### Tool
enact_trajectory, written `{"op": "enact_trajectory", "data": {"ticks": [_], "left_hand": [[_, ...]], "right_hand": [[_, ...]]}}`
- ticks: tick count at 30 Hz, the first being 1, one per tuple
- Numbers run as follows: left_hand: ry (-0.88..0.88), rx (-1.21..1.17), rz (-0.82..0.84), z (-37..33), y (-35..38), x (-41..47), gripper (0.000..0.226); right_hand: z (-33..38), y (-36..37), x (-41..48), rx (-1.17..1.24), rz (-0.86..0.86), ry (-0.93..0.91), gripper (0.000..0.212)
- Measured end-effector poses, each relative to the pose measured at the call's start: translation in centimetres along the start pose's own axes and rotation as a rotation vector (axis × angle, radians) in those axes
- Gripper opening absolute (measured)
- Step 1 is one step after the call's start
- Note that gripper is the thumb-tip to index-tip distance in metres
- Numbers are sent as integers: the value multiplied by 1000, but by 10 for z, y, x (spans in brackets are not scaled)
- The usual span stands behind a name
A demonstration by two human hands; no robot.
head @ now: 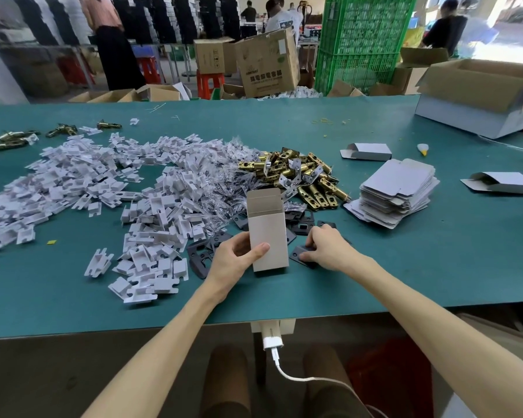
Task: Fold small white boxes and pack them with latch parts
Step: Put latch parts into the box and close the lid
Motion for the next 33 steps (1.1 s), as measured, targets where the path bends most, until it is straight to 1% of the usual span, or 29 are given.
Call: {"op": "enact_trajectory", "data": {"ticks": [2, 4, 7, 10, 12, 15, 16, 19, 20, 21, 24, 27, 29, 31, 33], "left_hand": [[2, 1, 0, 0, 0, 0, 41], [2, 8, -4, 1, 0, 0, 38], [4, 17, -8, 1, 0, 0, 34], [5, 22, -9, 1, 0, 0, 35], [4, 18, -7, 0, 0, -1, 36], [6, 15, -4, 0, 1, -1, 35], [6, 12, -4, 0, 1, -1, 35], [10, 8, -5, 0, 0, -1, 34], [11, 7, -3, 1, 0, -1, 35], [12, 7, -1, 1, 0, -1, 35], [14, 7, 0, 0, -1, -1, 35], [8, -2, -1, 1, -1, -1, 36], [6, -2, -1, 1, -1, -1, 36], [5, 0, -1, 0, -1, -2, 37], [5, 1, 1, 0, -1, -2, 36]], "right_hand": [[-1, 1, 0, 2, -13, 10, 36], [0, -1, 0, 26, -13, 1, 35], [-2, -4, -2, 132, 7, 32, 39], [-4, -10, -7, 279, -13, 80, 42], [-6, -14, -9, 341, -78, 88, 37], [-8, -19, -10, 372, -164, 78, 22], [-8, -19, -10, 402, -160, 82, 21], [-6, -17, -16, 474, -58, 86, 36], [-7, -16, -18, 462, -38, 74, 40], [-7, -15, -18, 426, -47, 56, 39], [-10, -18, -18, 305, -147, 19, 19], [-10, -19, -17, 195, -210, -31, 16], [-6, -21, -18, 128, -263, -85, 11], [-2, -24, -17, 106, -298, -115, 4], [3, -33, -15, 145, -323, -107, 5]]}}
Point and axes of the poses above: each hand's wrist, its own x-axis towards the middle knuckle, its own y-axis out of the palm, z = x × y, the point moved 5 cm from there along x, towards the middle knuckle, and after that the axes turned 12 degrees about -z, right-handed, at the moved point
